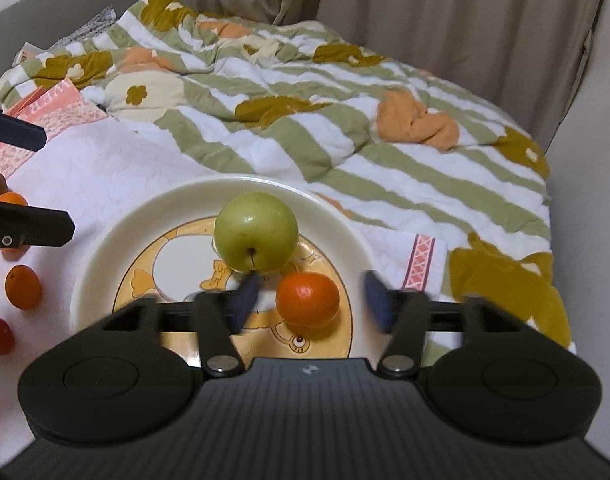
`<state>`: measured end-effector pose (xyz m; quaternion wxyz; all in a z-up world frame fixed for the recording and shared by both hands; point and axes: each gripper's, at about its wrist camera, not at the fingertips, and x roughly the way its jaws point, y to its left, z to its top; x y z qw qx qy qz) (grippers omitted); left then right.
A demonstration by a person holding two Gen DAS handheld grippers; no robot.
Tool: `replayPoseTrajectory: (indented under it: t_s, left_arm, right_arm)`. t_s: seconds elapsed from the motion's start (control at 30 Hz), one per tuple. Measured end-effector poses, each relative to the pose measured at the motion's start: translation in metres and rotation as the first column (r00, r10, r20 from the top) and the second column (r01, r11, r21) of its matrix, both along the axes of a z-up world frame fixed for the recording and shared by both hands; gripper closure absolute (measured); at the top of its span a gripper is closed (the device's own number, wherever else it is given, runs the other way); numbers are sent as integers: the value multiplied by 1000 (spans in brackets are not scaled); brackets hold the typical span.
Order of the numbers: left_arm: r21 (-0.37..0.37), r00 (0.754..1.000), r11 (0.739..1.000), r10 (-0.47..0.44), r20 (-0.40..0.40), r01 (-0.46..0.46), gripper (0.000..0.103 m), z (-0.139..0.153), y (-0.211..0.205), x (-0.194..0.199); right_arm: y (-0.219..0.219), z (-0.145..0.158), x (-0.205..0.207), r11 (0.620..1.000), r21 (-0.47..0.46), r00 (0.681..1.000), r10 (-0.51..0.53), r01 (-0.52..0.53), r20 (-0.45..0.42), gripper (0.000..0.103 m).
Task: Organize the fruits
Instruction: 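Open the left gripper to drop the apple while the right gripper releases the tangerine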
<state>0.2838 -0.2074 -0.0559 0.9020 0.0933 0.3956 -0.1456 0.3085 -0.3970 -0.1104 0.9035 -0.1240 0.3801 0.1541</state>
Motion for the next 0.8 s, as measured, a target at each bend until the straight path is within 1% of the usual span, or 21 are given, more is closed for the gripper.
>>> replayPoseTrajectory:
  t_s: [0.03, 0.1, 0.33, 0.5, 0.6, 0.8]
  left_arm:
    - [1, 1000, 1000, -1, 2, 1, 4, 1, 1, -1]
    - [1, 1000, 1000, 0, 6, 0, 4, 4, 3, -4]
    - [-9, 999, 1000, 8, 47, -7, 4, 21, 5, -23]
    - [-40, 996, 999, 22, 83, -19, 4, 39, 9, -41]
    - [-63, 993, 998, 31, 118, -24, 4, 53, 14, -58]
    - [-78, 978, 997, 35, 208, -19, 4, 82, 23, -103]
  right_arm:
    - [1, 3, -4, 1000, -8, 1000, -10, 10, 21, 0]
    - [1, 9, -12, 1000, -14, 999, -17, 18, 50, 0]
    - [-3, 32, -31, 997, 23, 997, -69, 68, 40, 0]
    - [-8, 57, -56, 991, 58, 991, -125, 122, 53, 0]
    - [-9, 75, -76, 987, 62, 986, -154, 150, 69, 0]
    - [-7, 112, -126, 976, 80, 972, -209, 201, 106, 0]
